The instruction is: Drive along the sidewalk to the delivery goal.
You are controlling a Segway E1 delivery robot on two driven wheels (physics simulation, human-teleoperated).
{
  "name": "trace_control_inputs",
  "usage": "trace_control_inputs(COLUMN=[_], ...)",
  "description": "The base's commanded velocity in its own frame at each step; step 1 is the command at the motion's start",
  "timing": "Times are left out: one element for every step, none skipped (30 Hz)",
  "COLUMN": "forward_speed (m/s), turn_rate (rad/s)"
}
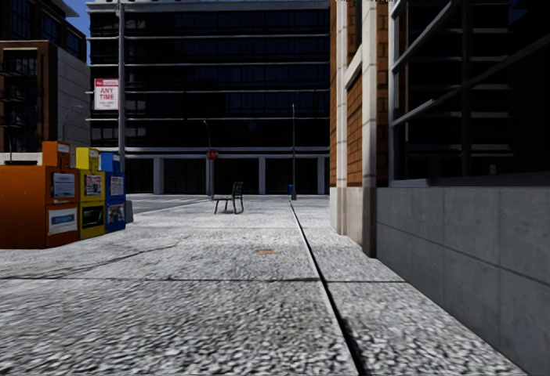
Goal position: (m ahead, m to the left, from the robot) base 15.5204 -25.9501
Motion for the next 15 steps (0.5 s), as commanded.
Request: trace_control_inputs(forward_speed=[2.0, 2.0, 2.0, 2.0, 2.0, 2.0, 2.0, 2.0, 2.0, 2.0, 2.0, 2.0, 2.0, 2.0, 2.0], turn_rate=[0.0, 0.0, 0.0, 0.0, 0.0, 0.0, 0.0, 0.0, 0.0, 0.0, 0.0, 0.0, 0.0, 0.0, 0.0])
